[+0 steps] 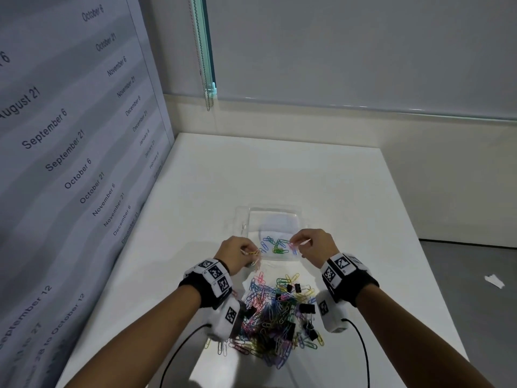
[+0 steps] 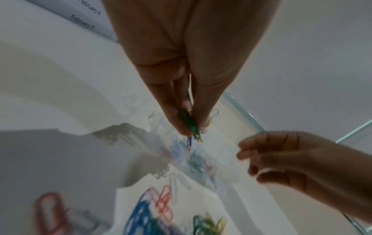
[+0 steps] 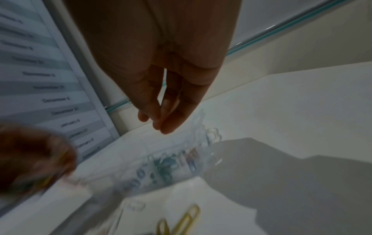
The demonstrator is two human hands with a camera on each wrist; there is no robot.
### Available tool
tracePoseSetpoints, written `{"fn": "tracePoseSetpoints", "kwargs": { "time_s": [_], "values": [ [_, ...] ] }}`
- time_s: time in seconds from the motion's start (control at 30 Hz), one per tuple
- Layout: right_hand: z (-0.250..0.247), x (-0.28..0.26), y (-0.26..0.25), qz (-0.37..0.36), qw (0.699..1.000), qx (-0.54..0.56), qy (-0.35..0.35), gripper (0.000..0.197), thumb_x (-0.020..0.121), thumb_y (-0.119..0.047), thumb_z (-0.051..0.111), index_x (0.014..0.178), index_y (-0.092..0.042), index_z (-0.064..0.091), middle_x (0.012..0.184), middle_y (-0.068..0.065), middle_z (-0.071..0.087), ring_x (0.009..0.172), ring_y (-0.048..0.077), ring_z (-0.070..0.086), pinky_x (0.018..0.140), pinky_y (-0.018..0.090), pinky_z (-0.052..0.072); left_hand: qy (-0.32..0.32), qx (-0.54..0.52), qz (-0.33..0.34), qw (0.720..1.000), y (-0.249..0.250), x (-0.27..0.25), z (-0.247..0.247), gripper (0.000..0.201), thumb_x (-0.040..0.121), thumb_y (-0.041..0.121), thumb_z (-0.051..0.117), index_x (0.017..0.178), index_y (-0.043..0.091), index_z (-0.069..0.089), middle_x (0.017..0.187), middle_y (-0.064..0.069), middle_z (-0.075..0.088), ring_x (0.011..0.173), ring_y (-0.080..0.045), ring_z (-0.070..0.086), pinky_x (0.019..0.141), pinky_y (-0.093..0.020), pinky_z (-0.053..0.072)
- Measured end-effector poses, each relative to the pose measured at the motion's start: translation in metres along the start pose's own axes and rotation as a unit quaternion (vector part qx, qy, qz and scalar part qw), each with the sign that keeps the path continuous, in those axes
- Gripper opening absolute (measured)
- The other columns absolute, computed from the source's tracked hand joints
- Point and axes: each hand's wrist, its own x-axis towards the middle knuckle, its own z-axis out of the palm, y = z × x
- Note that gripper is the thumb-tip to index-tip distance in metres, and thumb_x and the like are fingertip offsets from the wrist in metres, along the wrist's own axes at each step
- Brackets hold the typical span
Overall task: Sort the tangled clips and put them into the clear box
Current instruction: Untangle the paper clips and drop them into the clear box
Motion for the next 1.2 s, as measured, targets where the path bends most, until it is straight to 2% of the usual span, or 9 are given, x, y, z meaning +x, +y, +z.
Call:
{"fn": "tracePoseSetpoints", "kwargs": {
  "time_s": [0.1,0.23,0.3,0.4,0.57,0.67,0.83,1.03,1.2],
  "values": [
    [0.011,-0.01,0.006,-0.02,0.998,-0.045,-0.042,0.026,0.079,0.001,0.05,0.085,-0.012,0.072,0.09,0.004,0.071,0.068,0.009,0.058,0.062,0.011,0.041,0.016,-0.033,0.01,0.999,0.012,0.014,-0.003,0.013,0.082,0.007,0.068,0.094,0.006,0.07,0.089,-0.008,0.065,0.082,-0.019,0.061,0.076,-0.025,0.054],
    [0.031,-0.016,0.016,-0.029,0.978,-0.132,-0.157,0.026,0.075,-0.01,0.064,0.1,-0.016,0.066,0.11,0.007,0.065,0.086,0.011,0.055,0.078,0.021,0.041,0.037,-0.071,0.02,0.997,0.026,0.03,-0.001,0.015,0.084,0.004,0.064,0.098,0.005,0.069,0.09,-0.007,0.062,0.081,-0.019,0.059,0.077,-0.028,0.057],
    [0.041,-0.017,0.018,-0.038,0.957,-0.18,-0.222,0.044,0.072,-0.023,0.072,0.114,-0.019,0.058,0.121,0.008,0.054,0.108,0.019,0.051,0.092,0.027,0.039,0.042,-0.079,0.013,0.996,0.03,0.036,0.0,0.018,0.087,0.0,0.058,0.101,0.004,0.069,0.095,-0.011,0.064,0.081,-0.021,0.06,0.075,-0.025,0.057],
    [0.051,-0.02,0.016,-0.05,0.934,-0.236,-0.264,0.067,0.069,-0.035,0.076,0.127,-0.022,0.046,0.129,0.008,0.041,0.12,0.025,0.039,0.101,0.034,0.036,0.018,-0.088,-0.01,0.996,0.029,0.042,0.001,0.023,0.091,0.0,0.05,0.106,0.003,0.067,0.112,-0.02,0.066,0.099,-0.03,0.064,0.095,-0.04,0.053],
    [0.058,-0.022,0.013,-0.05,0.925,-0.245,-0.286,0.055,0.074,-0.03,0.073,0.122,-0.017,0.051,0.125,0.011,0.043,0.115,0.027,0.044,0.096,0.034,0.039,-0.022,-0.049,-0.021,0.998,0.023,0.036,0.004,0.032,0.092,-0.001,0.042,0.118,0.004,0.061,0.124,-0.016,0.062,0.118,-0.028,0.056,0.107,-0.039,0.043],
    [0.056,-0.021,0.013,-0.045,0.931,-0.228,-0.282,0.043,0.074,-0.028,0.073,0.113,-0.016,0.059,0.118,0.012,0.053,0.108,0.027,0.051,0.089,0.032,0.042,-0.022,-0.042,0.001,0.999,0.017,0.029,0.005,0.039,0.087,-0.01,0.041,0.116,0.004,0.062,0.122,-0.013,0.063,0.113,-0.023,0.058,0.1,-0.028,0.044],
    [0.045,-0.02,0.014,-0.021,0.958,-0.153,-0.243,0.032,0.075,-0.018,0.07,0.107,-0.014,0.066,0.109,0.009,0.068,0.093,0.02,0.06,0.079,0.022,0.041,-0.003,-0.028,0.023,0.999,0.012,0.025,0.006,0.045,0.079,-0.019,0.037,0.1,0.005,0.068,0.106,-0.014,0.068,0.088,-0.014,0.06,0.066,-0.003,0.045],
    [0.037,-0.024,0.014,-0.017,0.974,-0.126,-0.189,0.024,0.079,-0.005,0.053,0.091,-0.009,0.073,0.1,0.009,0.073,0.096,0.019,0.064,0.08,0.018,0.045,0.035,-0.031,0.016,0.999,0.019,0.03,0.006,0.025,0.087,-0.005,0.051,0.101,0.006,0.068,0.106,-0.015,0.07,0.094,-0.019,0.063,0.086,-0.023,0.047],
    [0.033,-0.023,0.017,-0.008,0.985,-0.099,-0.139,0.02,0.08,-0.006,0.055,0.085,-0.011,0.074,0.095,0.007,0.074,0.088,0.015,0.065,0.074,0.017,0.046,0.008,0.013,0.036,0.999,0.018,0.023,0.007,0.027,0.092,0.002,0.047,0.11,0.008,0.065,0.121,-0.009,0.065,0.116,-0.021,0.057,0.092,-0.02,0.039]
  ]
}}
